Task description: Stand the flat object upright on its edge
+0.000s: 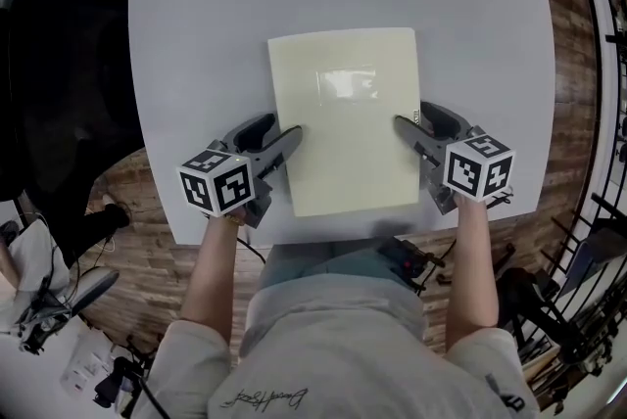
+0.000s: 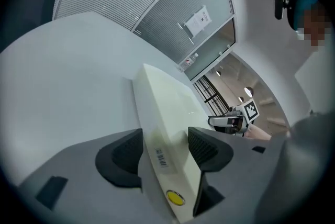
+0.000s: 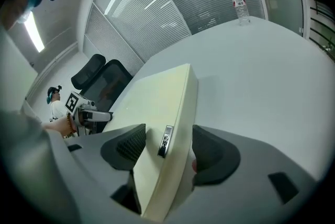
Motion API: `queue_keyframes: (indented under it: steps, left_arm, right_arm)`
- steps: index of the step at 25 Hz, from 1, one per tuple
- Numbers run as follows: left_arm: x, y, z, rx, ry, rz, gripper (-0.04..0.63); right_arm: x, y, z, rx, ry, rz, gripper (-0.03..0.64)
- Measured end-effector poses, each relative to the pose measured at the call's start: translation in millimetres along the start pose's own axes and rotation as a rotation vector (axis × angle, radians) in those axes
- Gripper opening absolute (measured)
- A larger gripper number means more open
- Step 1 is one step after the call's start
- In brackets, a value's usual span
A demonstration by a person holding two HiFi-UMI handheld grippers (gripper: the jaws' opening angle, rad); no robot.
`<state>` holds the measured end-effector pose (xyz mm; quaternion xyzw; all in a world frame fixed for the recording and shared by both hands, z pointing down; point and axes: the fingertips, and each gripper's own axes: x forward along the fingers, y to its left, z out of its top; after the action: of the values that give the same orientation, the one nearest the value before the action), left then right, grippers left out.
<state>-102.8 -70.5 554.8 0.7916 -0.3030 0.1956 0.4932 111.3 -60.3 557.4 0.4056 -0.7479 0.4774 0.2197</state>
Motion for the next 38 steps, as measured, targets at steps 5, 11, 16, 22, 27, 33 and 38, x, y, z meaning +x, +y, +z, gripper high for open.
queue_keyframes:
  steps: [5, 11, 16, 22, 27, 33, 38]
  left_arm:
    - [4.8, 0.5, -1.5, 0.004, 0.044, -0.009, 0.285]
    - [9.2, -2.3, -3.2, -0.010, 0.072, -0.041, 0.267]
    - [8.1, -4.4, -2.8, -0.010, 0.065, -0.034, 0.261]
    - [7.3, -4.7, 0.2, -0.045, 0.046, -0.036, 0.247]
    - [5.7, -5.7, 2.5, -0.051, 0.047, -0.037, 0.239]
    - [-1.9, -9.0, 3.3, -0.055, 0.034, -0.036, 0.235]
    - [-6.8, -11.5, 8.6, -0.051, 0.006, -0.037, 0.233]
  right_arm:
    - [5.1, 1.3, -0.2, -0.021, 0.063, 0.018, 0.277]
    - [7.6, 1.7, -0.7, -0.025, 0.102, 0.038, 0.276]
    - [6.4, 2.8, -0.2, -0.022, 0.102, 0.038, 0.268]
    - [7.5, 3.0, 1.7, -0.019, 0.109, 0.029, 0.258]
    - [7.2, 5.1, 4.0, -0.019, 0.119, 0.015, 0.253]
    - [2.4, 14.0, 9.1, -0.061, 0.108, 0.008, 0.250]
    - [-1.0, 19.0, 15.8, -0.085, 0.094, 0.005, 0.247]
